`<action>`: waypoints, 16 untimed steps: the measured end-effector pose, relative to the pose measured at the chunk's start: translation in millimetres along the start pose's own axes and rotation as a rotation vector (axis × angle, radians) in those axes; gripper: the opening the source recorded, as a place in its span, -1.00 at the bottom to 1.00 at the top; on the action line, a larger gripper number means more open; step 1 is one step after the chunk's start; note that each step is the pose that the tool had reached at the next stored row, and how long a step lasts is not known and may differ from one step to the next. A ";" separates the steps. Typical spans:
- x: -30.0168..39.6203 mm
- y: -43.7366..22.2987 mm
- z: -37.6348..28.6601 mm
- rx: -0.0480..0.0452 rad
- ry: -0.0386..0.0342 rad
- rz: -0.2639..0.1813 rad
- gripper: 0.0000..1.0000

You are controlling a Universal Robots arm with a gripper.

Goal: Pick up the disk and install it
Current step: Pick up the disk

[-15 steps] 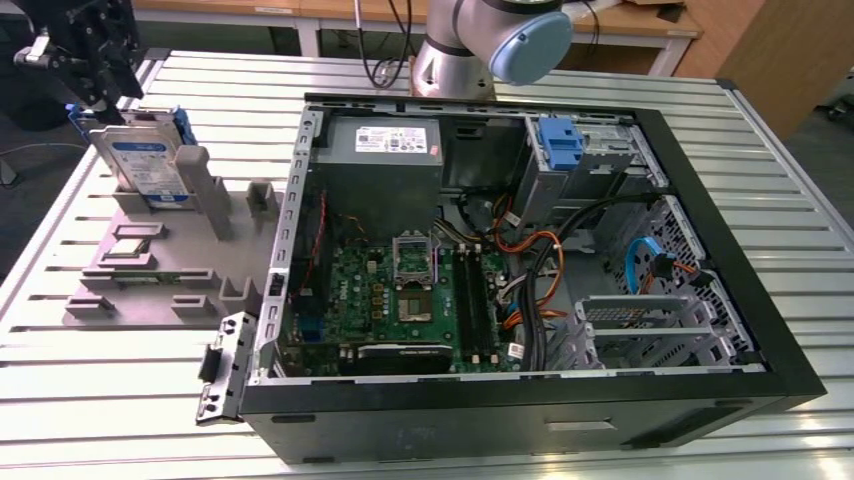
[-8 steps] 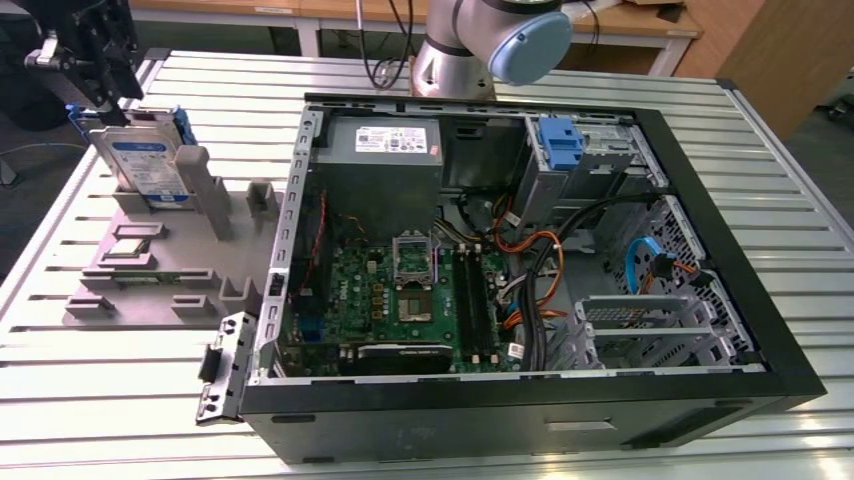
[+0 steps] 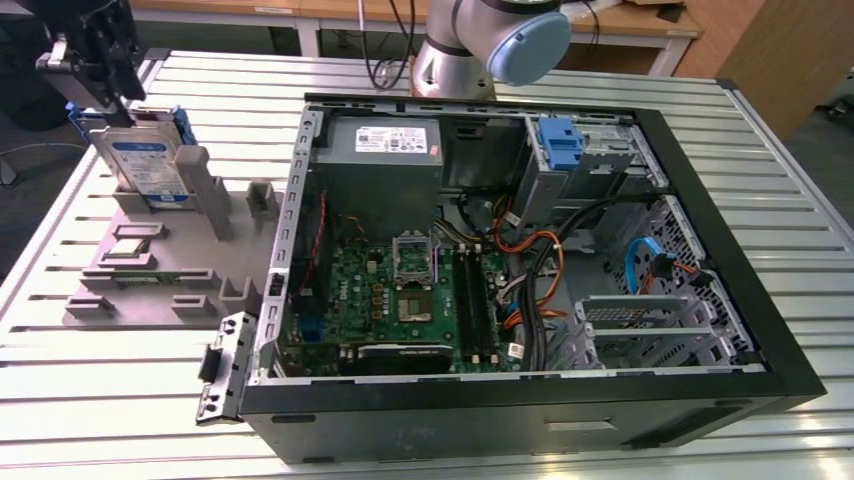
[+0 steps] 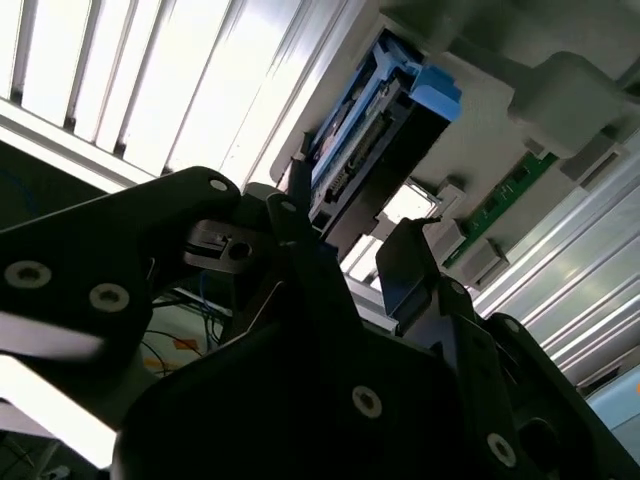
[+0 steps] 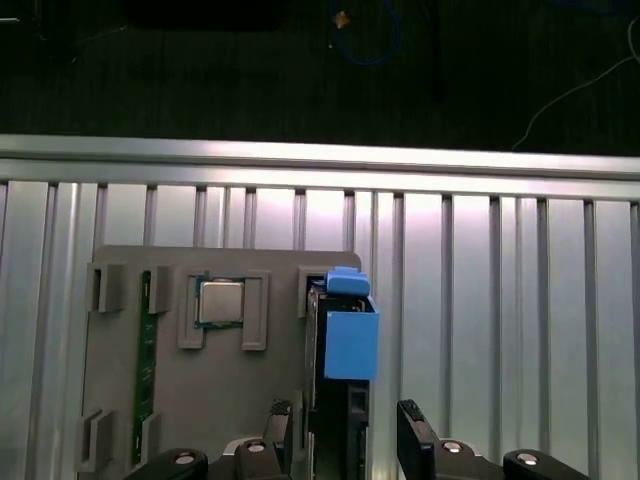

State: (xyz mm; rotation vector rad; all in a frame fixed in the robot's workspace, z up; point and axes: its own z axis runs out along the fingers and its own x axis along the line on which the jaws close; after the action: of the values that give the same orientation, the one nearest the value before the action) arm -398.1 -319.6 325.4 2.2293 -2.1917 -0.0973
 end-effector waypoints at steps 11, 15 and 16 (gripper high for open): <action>-0.5 5.0 10.7 -0.0009 0.0022 -0.040 0.07; -0.4 5.1 13.2 -0.0014 0.0028 -0.050 0.07; -0.4 5.1 13.8 -0.0012 0.0027 -0.051 0.07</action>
State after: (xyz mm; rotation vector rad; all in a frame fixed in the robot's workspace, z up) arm -404.0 -318.9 311.9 2.2842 -2.1327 -0.0961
